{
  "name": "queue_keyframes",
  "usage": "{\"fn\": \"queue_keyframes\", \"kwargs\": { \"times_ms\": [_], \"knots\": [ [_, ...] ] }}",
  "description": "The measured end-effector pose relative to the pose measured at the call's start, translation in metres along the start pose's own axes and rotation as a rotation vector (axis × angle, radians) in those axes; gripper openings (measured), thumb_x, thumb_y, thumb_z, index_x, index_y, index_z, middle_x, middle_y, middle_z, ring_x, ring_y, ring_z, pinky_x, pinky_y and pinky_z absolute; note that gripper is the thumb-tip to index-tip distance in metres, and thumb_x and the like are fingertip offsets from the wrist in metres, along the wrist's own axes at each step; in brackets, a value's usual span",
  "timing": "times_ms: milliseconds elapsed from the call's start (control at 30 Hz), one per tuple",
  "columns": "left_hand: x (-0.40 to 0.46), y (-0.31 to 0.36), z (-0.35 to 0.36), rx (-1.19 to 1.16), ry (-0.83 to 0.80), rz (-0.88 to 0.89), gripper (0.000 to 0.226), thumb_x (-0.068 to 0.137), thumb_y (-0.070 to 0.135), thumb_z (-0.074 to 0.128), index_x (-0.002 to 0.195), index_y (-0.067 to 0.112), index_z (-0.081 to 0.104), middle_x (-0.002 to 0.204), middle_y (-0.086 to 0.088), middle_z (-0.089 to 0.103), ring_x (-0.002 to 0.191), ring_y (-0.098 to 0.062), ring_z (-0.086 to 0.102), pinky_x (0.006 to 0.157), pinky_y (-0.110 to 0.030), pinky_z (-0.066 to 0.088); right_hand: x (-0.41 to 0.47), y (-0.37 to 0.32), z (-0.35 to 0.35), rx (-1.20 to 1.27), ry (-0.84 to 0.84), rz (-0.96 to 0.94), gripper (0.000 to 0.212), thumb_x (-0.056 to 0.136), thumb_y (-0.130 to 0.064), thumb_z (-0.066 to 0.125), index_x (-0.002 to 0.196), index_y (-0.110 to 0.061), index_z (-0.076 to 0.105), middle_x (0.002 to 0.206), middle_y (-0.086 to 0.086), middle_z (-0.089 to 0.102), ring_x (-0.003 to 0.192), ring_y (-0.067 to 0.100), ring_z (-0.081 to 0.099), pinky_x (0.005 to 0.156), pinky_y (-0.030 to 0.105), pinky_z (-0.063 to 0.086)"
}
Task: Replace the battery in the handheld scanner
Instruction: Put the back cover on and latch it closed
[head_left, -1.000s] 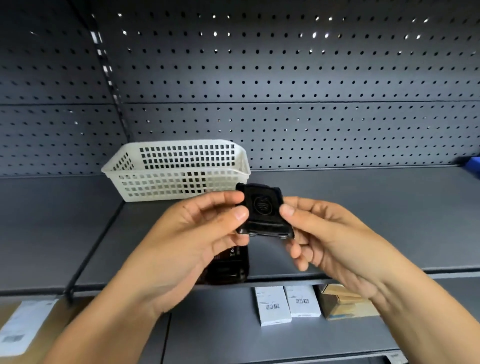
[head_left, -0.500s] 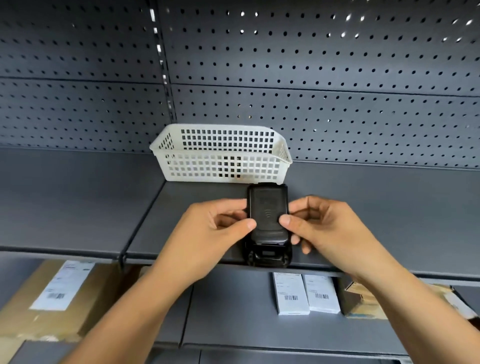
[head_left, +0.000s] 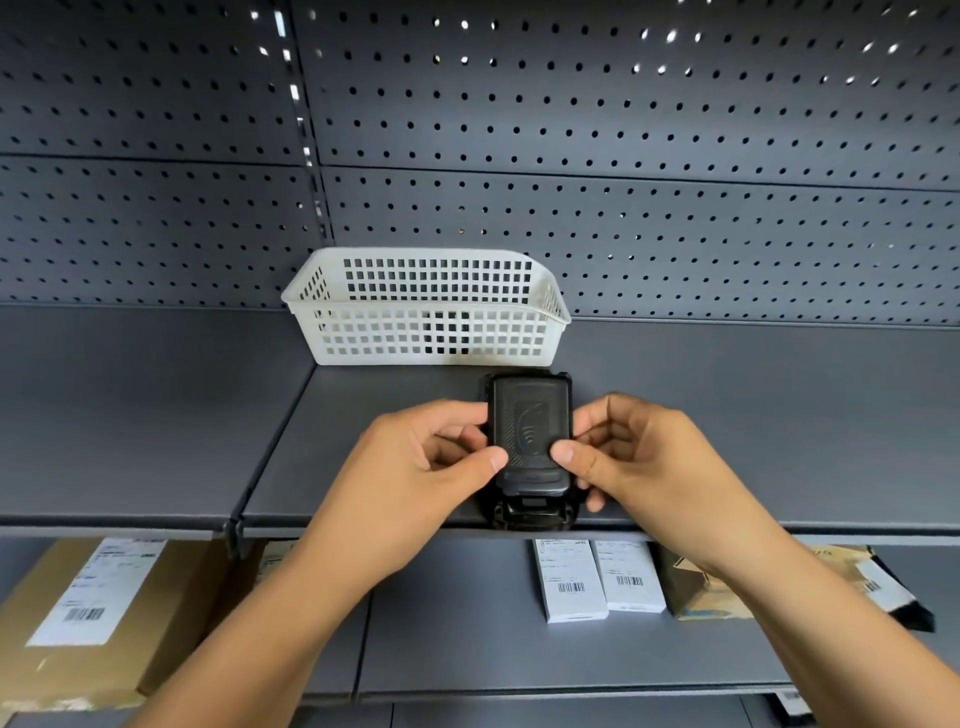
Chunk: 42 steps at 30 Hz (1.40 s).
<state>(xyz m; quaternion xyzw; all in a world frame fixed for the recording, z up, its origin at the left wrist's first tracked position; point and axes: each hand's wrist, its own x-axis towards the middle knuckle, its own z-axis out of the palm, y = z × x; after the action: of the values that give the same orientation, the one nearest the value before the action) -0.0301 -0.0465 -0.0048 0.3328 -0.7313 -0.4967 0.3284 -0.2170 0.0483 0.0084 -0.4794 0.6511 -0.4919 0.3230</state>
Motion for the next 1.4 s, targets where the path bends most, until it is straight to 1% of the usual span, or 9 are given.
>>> {"fn": "queue_keyframes", "kwargs": {
  "times_ms": [233,500,633,800,1000,1100,1167,1233,1400],
  "knots": [
    [-0.001,-0.006,0.000,0.038,-0.010,-0.025,0.025,0.080,0.022,0.077,0.104,0.027,0.073,0.085,0.002,0.073,0.074,-0.023,0.069,0.076,-0.036,0.058,-0.003,-0.001,0.003,-0.028,0.010,0.017,0.009,0.082,-0.015,0.072,0.087,-0.012,0.065,0.071,0.002,0.063,0.050,0.012,0.056,0.052,0.019,0.051],
    [-0.003,-0.004,-0.002,0.191,-0.014,-0.028,0.046,0.081,0.029,0.076,0.124,0.035,0.062,0.097,0.014,0.069,0.078,-0.005,0.068,0.069,-0.010,0.051,-0.004,0.000,0.004,-0.161,0.055,0.039,0.011,0.081,-0.022,0.074,0.087,-0.019,0.066,0.074,-0.001,0.067,0.047,0.014,0.059,0.058,0.023,0.053],
    [-0.004,0.001,-0.003,0.247,-0.041,-0.002,0.051,0.083,0.032,0.073,0.130,0.040,0.057,0.108,0.020,0.063,0.085,-0.001,0.066,0.073,-0.009,0.050,-0.003,0.000,0.005,-0.204,0.073,0.060,0.013,0.080,-0.024,0.075,0.088,-0.022,0.065,0.074,-0.002,0.068,0.046,0.011,0.061,0.056,0.018,0.052],
    [-0.005,0.004,-0.004,0.307,-0.075,0.039,0.039,0.084,0.033,0.072,0.123,0.035,0.065,0.111,0.024,0.060,0.088,0.004,0.065,0.079,-0.009,0.050,-0.001,0.002,0.004,-0.250,0.070,0.092,0.022,0.079,-0.027,0.076,0.097,-0.022,0.064,0.076,-0.003,0.068,0.047,0.011,0.063,0.060,0.024,0.054],
    [-0.001,0.006,-0.005,0.399,-0.108,0.100,0.027,0.084,0.030,0.071,0.112,0.029,0.073,0.114,0.023,0.060,0.078,-0.003,0.065,0.072,-0.011,0.050,0.001,0.004,0.002,-0.257,0.043,0.091,0.030,0.078,-0.027,0.076,0.106,-0.029,0.065,0.084,-0.005,0.064,0.048,0.013,0.065,0.069,0.035,0.061],
    [0.004,0.006,-0.007,0.440,-0.107,0.122,0.023,0.084,0.039,0.069,0.105,0.032,0.074,0.121,0.025,0.059,0.078,-0.004,0.067,0.075,-0.019,0.054,0.002,0.003,0.000,-0.300,-0.005,0.087,0.044,0.080,-0.028,0.074,0.122,-0.035,0.062,0.091,-0.006,0.064,0.051,0.013,0.068,0.069,0.029,0.060],
    [0.009,0.005,-0.007,0.483,-0.095,0.149,0.019,0.083,0.044,0.068,0.098,0.035,0.074,0.121,0.025,0.061,0.081,-0.003,0.067,0.076,-0.022,0.053,0.003,0.000,-0.002,-0.313,-0.021,0.074,0.042,0.080,-0.028,0.074,0.121,-0.034,0.064,0.094,-0.004,0.064,0.049,0.008,0.067,0.059,0.019,0.055],
    [0.015,0.005,-0.007,0.509,-0.066,0.180,0.013,0.082,0.042,0.070,0.090,0.033,0.073,0.112,0.022,0.067,0.087,0.003,0.064,0.073,-0.012,0.047,0.006,-0.002,-0.005,-0.364,-0.016,0.039,0.034,0.081,-0.031,0.073,0.115,-0.035,0.067,0.091,-0.004,0.065,0.044,0.003,0.061,0.052,0.015,0.052],
    [0.024,0.001,-0.003,0.518,-0.008,0.250,0.005,0.084,0.033,0.071,0.082,0.030,0.074,0.085,0.012,0.070,0.077,-0.010,0.064,0.066,-0.018,0.047,0.017,0.005,-0.004,-0.532,0.097,-0.082,0.016,0.081,-0.037,0.072,0.096,-0.033,0.073,0.079,-0.013,0.069,0.069,0.005,0.061,0.064,0.019,0.050]
  ]
}}
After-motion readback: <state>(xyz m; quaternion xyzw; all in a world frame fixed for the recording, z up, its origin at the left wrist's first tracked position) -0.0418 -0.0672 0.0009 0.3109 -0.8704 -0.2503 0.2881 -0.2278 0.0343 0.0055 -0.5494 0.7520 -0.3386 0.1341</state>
